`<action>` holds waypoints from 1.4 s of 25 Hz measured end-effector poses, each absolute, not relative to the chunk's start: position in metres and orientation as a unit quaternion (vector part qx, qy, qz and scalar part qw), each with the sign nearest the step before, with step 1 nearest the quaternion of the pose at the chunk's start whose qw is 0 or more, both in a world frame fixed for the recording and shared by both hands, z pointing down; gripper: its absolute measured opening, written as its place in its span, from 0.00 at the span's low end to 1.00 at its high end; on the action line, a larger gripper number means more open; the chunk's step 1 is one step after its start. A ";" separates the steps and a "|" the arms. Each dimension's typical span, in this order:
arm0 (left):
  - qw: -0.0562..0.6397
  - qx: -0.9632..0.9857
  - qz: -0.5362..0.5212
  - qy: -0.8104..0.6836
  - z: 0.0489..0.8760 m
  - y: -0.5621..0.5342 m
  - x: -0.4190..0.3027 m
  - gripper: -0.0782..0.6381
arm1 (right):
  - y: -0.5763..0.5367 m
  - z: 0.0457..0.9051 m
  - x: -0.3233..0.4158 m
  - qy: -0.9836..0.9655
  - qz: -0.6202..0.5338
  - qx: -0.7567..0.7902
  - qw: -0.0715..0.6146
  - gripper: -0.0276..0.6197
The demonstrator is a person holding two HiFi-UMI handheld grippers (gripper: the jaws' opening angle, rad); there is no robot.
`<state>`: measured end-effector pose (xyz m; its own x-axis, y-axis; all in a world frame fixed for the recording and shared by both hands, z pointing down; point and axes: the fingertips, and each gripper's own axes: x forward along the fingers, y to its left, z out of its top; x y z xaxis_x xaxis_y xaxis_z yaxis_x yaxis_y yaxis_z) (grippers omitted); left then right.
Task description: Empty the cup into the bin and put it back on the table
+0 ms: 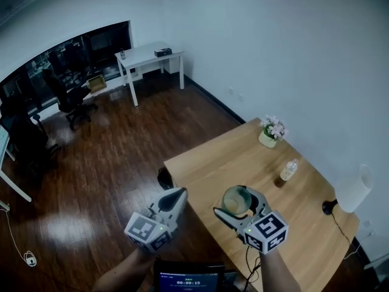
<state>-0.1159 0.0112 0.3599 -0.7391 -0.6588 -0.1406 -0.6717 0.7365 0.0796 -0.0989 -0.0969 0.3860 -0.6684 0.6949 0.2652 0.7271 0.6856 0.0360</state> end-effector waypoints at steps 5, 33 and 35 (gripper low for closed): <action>0.063 -0.328 0.062 0.940 0.361 0.075 -0.128 0.11 | -0.030 0.390 -0.127 -0.897 -0.068 -0.422 0.114 0.66; 0.069 -0.174 0.064 0.980 0.362 0.227 -0.228 0.11 | 0.123 0.386 -0.257 -0.824 -0.090 -0.548 0.113 0.66; 0.068 -0.171 0.060 0.981 0.359 0.226 -0.240 0.11 | 0.121 0.385 -0.267 -0.823 -0.090 -0.550 0.115 0.66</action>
<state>-0.2395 0.2265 0.3594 -0.9321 -0.3280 -0.1533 -0.3443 0.9340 0.0951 -0.2670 0.1207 0.3847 -0.3697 0.8836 0.2872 0.9248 0.3797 0.0221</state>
